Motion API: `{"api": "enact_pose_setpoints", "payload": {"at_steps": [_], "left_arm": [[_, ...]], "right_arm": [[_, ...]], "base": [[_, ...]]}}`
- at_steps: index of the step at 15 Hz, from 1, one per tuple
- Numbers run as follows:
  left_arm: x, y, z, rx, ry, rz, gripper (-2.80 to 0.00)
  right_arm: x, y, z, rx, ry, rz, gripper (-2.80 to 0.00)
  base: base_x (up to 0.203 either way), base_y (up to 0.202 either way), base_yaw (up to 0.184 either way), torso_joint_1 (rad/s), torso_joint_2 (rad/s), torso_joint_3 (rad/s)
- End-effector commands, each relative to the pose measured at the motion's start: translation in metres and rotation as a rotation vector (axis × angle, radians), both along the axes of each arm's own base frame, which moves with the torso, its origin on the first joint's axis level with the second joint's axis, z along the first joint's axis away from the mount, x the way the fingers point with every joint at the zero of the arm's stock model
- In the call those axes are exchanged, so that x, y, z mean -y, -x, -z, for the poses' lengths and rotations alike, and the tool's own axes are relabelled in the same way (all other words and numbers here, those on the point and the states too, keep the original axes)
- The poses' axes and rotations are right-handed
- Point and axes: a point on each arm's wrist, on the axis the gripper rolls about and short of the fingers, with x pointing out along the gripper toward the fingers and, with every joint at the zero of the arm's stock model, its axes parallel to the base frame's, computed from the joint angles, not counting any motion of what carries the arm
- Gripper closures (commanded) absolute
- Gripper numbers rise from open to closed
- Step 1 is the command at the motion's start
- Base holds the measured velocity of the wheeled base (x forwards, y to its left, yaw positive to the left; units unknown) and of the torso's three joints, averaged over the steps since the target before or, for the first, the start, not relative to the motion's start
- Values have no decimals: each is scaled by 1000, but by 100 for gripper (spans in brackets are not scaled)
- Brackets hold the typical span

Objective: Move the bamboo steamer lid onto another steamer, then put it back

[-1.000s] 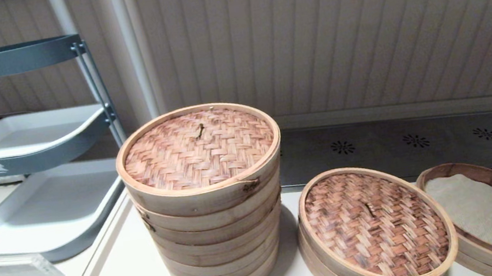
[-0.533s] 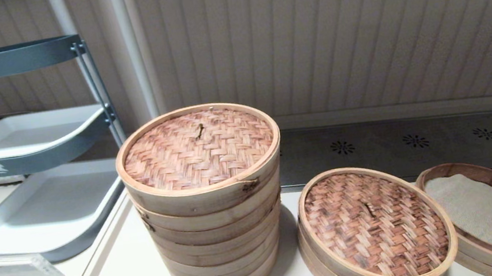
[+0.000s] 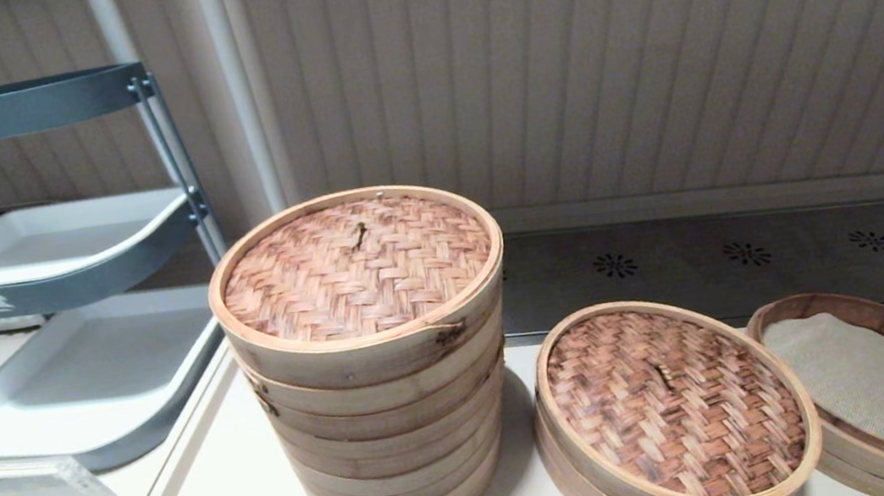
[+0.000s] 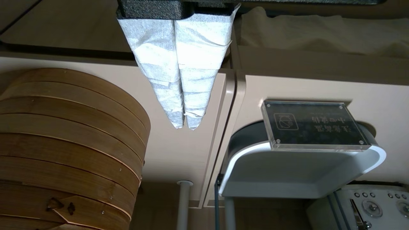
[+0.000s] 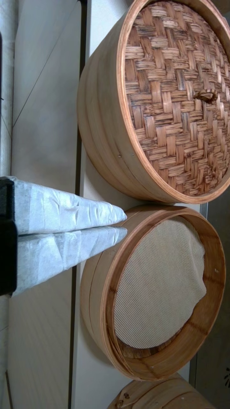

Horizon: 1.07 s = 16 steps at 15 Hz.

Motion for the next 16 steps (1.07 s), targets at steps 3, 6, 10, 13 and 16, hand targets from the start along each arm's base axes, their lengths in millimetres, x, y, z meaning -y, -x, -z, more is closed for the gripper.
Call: {"api": "enact_pose_setpoints", "payload": {"at_steps": [3,6,10,13,16], "left_arm": [[0,-2,7,-22,0,-2,0],[0,-2,7,-22,0,2,0],[0,-2,7,-22,0,2,0],[0,-2,7,-22,0,2,0],[0,-2,7,-21,0,2,0]], "right_arm": [[3,9,16,45,17,4,0],[2,7,15,128,-4,6,0],[2,7,14,156,7,48,0],[2,7,14,149,25,114,0],[3,8,14,148,36,170,0]], "base": [[0,0,0,0,0,0],[0,0,0,0,0,0],[0,0,0,0,0,0],[0,0,0,0,0,0],[0,0,0,0,0,0]]}}
